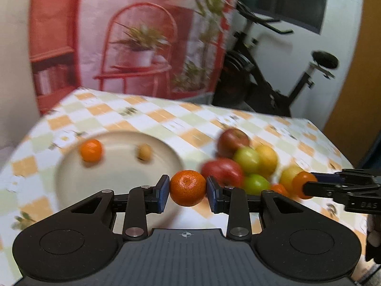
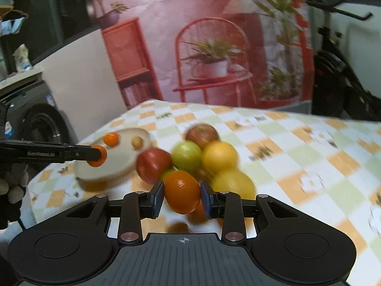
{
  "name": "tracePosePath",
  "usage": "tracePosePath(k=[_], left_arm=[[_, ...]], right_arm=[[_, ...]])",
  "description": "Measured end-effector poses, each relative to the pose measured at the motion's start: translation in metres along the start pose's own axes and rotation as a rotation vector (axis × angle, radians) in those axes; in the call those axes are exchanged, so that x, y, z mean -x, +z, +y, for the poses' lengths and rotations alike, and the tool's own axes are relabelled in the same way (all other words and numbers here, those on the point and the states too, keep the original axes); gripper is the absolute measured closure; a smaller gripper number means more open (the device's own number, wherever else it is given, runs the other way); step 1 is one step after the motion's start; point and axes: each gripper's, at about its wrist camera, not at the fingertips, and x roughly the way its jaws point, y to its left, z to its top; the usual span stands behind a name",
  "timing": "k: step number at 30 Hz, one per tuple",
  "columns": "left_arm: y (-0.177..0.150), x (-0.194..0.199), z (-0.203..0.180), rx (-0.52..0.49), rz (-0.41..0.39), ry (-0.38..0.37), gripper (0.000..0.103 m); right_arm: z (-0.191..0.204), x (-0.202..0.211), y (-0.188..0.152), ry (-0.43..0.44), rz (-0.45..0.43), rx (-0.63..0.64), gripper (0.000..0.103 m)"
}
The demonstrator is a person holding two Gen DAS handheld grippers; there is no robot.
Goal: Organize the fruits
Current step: 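Lift both held tangerines and carry them over the beige plate, then lower both tangerines into the plate and open both grippers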
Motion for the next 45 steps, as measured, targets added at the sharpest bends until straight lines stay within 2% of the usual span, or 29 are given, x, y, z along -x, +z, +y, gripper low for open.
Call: tracePosePath(k=[4, 7, 13, 22, 29, 45], left_arm=[[0.018, 0.007, 0.033, 0.036, -0.014, 0.063, 0.067], [0.028, 0.006, 0.056, 0.017, -0.021, 0.109, 0.067], [0.040, -0.015, 0.088, -0.009, 0.019, 0.136, 0.067], [0.021, -0.051, 0.111, -0.025, 0.112, 0.112, 0.067], [0.018, -0.065, 0.127, 0.010, 0.120, 0.106, 0.067], [0.028, -0.082, 0.121, -0.001, 0.092, 0.106, 0.067]], right_arm=[[0.023, -0.026, 0.033, 0.052, 0.016, 0.069, 0.073], [0.044, -0.054, 0.057, 0.086, 0.037, 0.127, 0.073], [0.084, -0.119, 0.091, 0.108, 0.107, 0.215, 0.073], [0.108, -0.201, 0.093, 0.053, 0.284, 0.291, 0.073], [0.115, -0.238, 0.094, 0.023, 0.377, 0.346, 0.073], [0.115, -0.263, 0.106, 0.008, 0.337, 0.356, 0.073]])
